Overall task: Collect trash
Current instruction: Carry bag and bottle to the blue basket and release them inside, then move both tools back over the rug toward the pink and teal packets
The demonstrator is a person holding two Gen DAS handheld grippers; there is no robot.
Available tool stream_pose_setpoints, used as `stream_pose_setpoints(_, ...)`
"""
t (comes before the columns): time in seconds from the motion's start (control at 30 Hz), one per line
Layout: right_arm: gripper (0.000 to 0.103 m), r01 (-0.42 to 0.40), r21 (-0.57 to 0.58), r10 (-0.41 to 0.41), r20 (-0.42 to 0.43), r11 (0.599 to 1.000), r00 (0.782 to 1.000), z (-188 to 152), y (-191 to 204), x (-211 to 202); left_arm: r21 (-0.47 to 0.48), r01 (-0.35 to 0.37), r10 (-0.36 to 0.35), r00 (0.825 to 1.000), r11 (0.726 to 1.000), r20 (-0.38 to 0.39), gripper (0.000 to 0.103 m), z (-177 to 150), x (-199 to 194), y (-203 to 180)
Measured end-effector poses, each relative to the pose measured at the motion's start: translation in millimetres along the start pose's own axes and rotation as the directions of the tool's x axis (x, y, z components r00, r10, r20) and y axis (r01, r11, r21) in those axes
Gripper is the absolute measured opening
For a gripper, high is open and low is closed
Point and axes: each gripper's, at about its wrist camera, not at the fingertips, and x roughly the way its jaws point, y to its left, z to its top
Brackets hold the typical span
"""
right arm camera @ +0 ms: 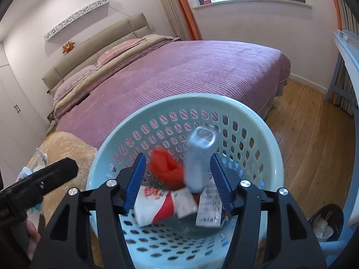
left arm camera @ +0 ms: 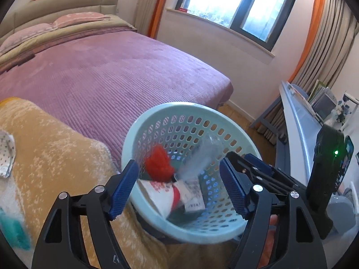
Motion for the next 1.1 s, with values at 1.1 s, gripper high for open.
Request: stream_pose_setpoints(1.1, 0.056, -0.3, -0.357, 0.289, -0.085, 0.885, 0.953, -76.3, 233.7, -71.0, -0.309, -0.451, 0.528, 0.814, 0.837, 0.241, 0.079, -131.4, -270.5, 144.8)
